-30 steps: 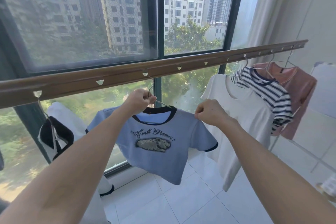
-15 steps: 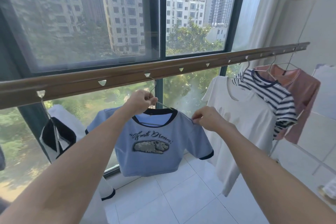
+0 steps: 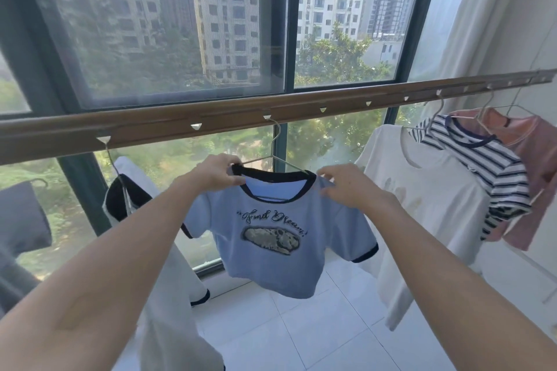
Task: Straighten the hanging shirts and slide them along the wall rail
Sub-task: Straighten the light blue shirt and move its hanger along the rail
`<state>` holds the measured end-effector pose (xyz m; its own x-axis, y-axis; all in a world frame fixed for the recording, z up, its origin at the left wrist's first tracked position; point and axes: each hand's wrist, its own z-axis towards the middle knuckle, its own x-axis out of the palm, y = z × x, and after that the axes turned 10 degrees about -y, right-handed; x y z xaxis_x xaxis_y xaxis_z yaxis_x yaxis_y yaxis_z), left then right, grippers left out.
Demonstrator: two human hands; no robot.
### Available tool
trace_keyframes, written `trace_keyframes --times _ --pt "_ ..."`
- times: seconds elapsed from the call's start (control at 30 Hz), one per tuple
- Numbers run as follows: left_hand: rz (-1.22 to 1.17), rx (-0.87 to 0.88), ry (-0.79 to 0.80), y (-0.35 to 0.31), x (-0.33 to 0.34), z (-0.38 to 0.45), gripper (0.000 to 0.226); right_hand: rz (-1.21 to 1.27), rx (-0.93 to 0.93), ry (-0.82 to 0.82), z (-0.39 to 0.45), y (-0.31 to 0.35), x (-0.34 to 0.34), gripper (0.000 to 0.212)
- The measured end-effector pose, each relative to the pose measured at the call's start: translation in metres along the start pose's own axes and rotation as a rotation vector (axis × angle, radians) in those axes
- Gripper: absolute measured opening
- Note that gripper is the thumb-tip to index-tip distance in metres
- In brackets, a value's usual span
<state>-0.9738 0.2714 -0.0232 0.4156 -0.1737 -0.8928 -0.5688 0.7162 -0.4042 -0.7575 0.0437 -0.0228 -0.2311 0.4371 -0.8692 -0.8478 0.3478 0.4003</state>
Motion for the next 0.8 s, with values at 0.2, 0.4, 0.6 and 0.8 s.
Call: trace_keyframes --times 0.2,0.4,0.6,0.8 --pt "0.169 -0.01 -0.011 0.013 -0.002 -0.007 0.026 0.071 -0.062 -0.073 0.024 0.034 0.027 0.014" --pt "0.394 -0.142 0.101 0.056 -0.008 -0.019 0.018 0.097 -0.019 -0.126 0.031 0.022 0.025 0.022" --pt "0.432 -0.184 0.1 0.068 -0.002 -0.026 0.024 0.098 -0.021 -0.151 0.032 0.014 0.028 0.024" --pt "0.431 -0.144 0.085 0.062 -0.004 -0.023 0.032 0.129 -0.026 -0.144 0.029 0.012 0.024 0.021"
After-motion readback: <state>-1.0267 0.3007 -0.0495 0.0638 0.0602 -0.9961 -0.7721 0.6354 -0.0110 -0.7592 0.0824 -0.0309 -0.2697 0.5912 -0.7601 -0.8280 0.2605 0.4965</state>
